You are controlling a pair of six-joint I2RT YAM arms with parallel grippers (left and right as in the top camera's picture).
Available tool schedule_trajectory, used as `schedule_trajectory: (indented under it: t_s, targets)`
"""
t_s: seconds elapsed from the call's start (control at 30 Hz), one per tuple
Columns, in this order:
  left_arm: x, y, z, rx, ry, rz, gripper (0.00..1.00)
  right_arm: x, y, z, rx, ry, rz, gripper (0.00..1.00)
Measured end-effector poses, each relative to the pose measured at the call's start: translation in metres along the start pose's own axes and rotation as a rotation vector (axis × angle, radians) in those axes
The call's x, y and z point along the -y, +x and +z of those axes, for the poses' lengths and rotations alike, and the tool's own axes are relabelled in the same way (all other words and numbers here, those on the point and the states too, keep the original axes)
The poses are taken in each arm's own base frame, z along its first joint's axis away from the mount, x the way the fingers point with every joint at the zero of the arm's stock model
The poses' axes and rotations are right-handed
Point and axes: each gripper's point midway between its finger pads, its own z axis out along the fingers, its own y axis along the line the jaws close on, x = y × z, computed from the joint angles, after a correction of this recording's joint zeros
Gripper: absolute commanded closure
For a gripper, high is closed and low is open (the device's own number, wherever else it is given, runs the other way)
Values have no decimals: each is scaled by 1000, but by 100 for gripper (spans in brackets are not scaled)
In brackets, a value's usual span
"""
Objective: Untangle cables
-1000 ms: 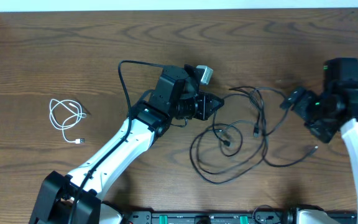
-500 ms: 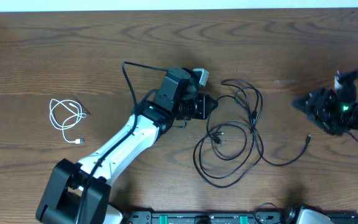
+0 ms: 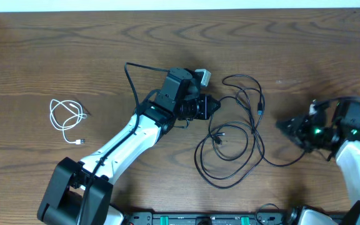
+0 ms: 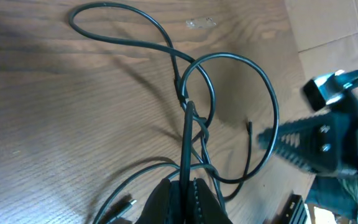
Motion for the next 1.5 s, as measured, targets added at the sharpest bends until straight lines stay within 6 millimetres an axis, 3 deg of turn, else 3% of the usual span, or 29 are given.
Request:
schedule_trajectory:
  t_s: [0.17, 0.33, 0.67, 0.73, 0.93, 1.27, 1.5]
  targets:
    - [0, 0, 0, -1, 1, 0, 92, -23, 17, 13, -59, -144, -42, 69]
    - [4, 3, 1, -13, 17, 3, 92, -67, 23, 26, -77, -261, -165, 69]
    - [12, 10, 5, -32, 33, 17, 92, -119, 28, 39, -48, -375, -314, 64]
    - [13, 10, 5, -32, 34, 18, 93, -119, 34, 43, -67, -363, -287, 59]
    - [21, 17, 9, -50, 47, 56, 92, -124, 38, 54, -84, -343, -163, 58]
    - [33, 29, 14, -76, 68, 160, 92, -137, 23, 53, -47, -377, -7, 54]
    - [33, 30, 14, -77, 69, 182, 93, -125, 33, 65, -90, -312, 80, 53]
